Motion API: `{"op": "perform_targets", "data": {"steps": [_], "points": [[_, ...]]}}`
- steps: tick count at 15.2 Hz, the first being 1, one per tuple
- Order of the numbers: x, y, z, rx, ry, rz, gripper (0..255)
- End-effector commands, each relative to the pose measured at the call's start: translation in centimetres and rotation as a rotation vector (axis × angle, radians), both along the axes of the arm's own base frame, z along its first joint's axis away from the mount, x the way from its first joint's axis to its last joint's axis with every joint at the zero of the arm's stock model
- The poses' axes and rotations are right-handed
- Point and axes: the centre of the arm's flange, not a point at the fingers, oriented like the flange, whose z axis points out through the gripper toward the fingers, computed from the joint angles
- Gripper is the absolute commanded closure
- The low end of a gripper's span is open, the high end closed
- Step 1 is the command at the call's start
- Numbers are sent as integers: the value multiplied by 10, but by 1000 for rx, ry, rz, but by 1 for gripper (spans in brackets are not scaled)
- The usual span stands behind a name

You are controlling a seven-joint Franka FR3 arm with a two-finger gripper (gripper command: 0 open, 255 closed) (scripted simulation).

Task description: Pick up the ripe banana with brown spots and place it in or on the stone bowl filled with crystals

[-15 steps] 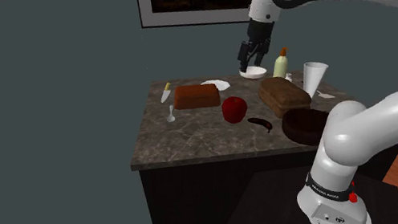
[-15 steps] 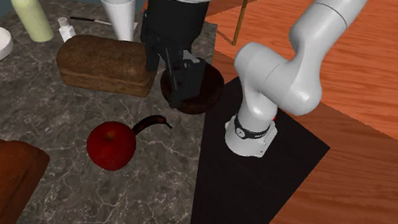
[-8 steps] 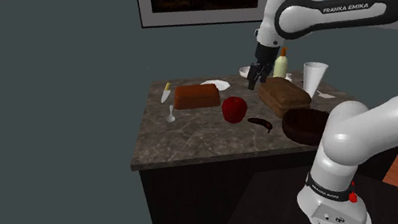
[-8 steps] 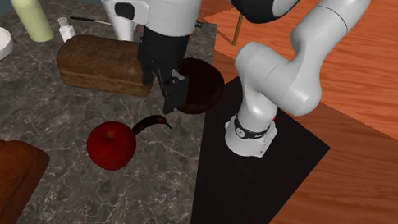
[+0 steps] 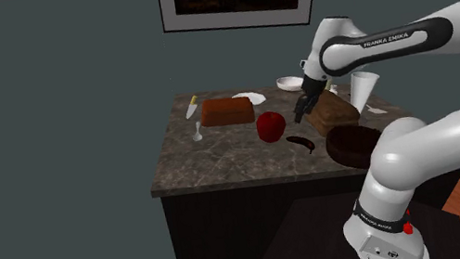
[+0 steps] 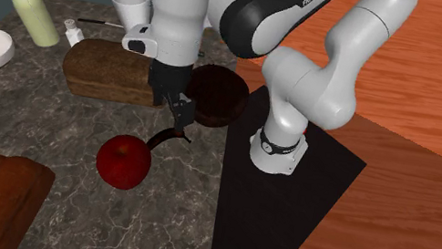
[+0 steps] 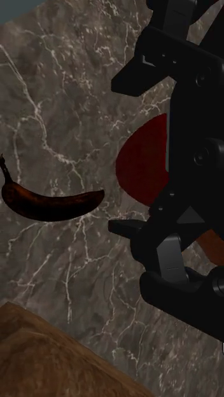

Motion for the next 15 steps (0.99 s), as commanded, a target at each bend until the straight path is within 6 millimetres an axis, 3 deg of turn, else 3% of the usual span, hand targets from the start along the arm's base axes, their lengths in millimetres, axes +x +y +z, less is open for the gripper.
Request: {"op": "perform_targets", "data": {"steps": [1, 5, 13, 15], "points": [[-3, -15, -24, 3, -3, 14, 0], [-9, -43, -70, 12, -4, 38, 0], [-2, -43, -111, 13, -5, 40, 0], [-2, -43, -111, 12, -5, 40, 0]]}}
